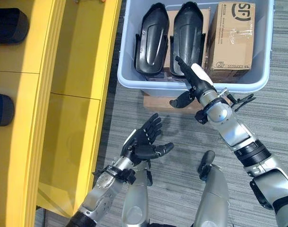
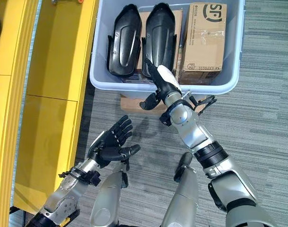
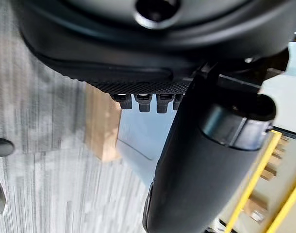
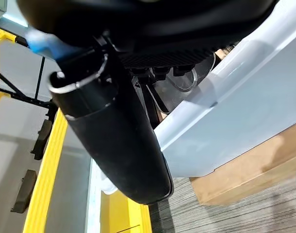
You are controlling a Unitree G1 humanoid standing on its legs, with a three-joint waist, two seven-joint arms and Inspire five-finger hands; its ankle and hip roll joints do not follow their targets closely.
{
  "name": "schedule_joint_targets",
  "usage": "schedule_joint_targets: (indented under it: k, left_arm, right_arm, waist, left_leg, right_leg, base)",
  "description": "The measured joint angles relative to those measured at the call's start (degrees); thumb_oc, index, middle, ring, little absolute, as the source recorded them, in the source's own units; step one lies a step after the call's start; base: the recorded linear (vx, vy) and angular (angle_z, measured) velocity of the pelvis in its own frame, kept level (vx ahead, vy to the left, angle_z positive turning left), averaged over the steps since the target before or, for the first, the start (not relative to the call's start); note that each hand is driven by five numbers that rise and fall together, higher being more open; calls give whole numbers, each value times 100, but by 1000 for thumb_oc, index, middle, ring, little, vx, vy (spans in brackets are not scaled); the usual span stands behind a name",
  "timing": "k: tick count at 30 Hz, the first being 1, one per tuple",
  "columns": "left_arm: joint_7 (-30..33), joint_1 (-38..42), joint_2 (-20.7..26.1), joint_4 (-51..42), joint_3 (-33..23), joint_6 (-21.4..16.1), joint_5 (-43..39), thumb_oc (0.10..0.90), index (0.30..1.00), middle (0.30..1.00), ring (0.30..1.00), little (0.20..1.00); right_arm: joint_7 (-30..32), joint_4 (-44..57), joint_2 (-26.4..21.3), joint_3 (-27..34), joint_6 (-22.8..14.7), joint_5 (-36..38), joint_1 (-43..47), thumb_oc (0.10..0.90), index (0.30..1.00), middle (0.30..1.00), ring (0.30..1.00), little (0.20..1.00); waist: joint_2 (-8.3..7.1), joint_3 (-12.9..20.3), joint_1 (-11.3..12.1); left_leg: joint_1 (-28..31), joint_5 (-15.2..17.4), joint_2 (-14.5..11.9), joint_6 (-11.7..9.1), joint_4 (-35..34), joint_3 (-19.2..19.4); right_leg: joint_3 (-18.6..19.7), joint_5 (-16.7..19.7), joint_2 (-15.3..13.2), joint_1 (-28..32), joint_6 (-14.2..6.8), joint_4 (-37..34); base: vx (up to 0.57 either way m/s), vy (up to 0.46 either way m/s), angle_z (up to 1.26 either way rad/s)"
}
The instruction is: Move parts from the plastic box to the shelf.
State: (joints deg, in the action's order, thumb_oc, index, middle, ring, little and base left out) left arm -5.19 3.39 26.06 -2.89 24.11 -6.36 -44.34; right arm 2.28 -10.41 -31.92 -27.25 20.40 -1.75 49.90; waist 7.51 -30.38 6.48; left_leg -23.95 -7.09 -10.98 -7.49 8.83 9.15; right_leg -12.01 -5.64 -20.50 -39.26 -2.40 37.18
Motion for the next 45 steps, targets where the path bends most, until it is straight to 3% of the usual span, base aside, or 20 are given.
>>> schedule_joint_targets:
  k: [4,9,17,25,30,32,45]
  left_arm:
    - [7,-12,0,-1,2,15,-10,900,1000,1000,1000,1000]
    - [-185,-50,1,-5,-44,79,-46,900,1000,1000,1000,1000]
    - [-184,-8,4,-75,-45,252,-44,900,1000,1000,1000,1000]
    - [-421,-21,9,-118,-47,375,-44,900,1000,1000,1000,1000]
    - [-425,-34,24,-132,-48,382,-45,900,1000,1000,1000,1000]
    - [-424,-35,35,-135,-71,380,-45,900,1000,1000,1000,1000]
    - [-454,-171,301,-241,-243,377,-48,900,1000,1000,1000,1000]
  right_arm:
    - [164,-421,26,-134,52,226,121,900,1000,1000,1000,1000]
    - [515,-1047,67,-64,-207,423,312,900,1000,1000,1000,1000]
    - [506,-2005,196,-68,-483,436,823,900,1000,1000,1000,1000]
    - [271,-3078,71,-132,-745,524,1488,900,1000,1000,1000,1000]
    - [-109,-3484,-52,-260,-719,296,1710,900,1000,1000,1000,1000]
    - [-334,-3682,-177,-681,-675,118,1891,900,1000,1000,1000,1000]
    - [-581,-4633,-286,-683,-667,316,2225,900,1000,1000,1000,1000]
  waist:
    - [4,1,22]
    - [27,7,106]
    - [29,8,195]
    - [54,24,372]
    - [54,24,483]
    - [56,25,486]
    - [58,27,686]
  left_leg:
    - [-11,-16,-11,-5,4,-60]
    - [-81,-57,-43,-65,27,-194]
    - [-203,-87,-196,-91,116,-404]
    - [-414,-135,-247,-107,179,-492]
    - [-425,-136,-266,-109,191,-527]
    - [-462,-148,-275,-129,210,-572]
    - [-584,-144,-399,-118,519,-811]
  right_leg:
    - [-16,-123,-16,-47,38,139]
    - [-95,-372,-55,-167,130,496]
    - [-269,-689,-18,-296,344,932]
    - [-286,-828,-18,-550,454,1190]
    - [-337,-875,-15,-558,474,1261]
    - [-350,-918,-28,-562,489,1297]
    - [-569,-1325,-96,-521,707,1848]
  base:
    - [83,-25,7]
    - [40,-108,11]
    - [21,-78,7]
    - [19,-48,3]
    - [23,-38,2]
    - [34,-50,9]
    - [27,-120,10]
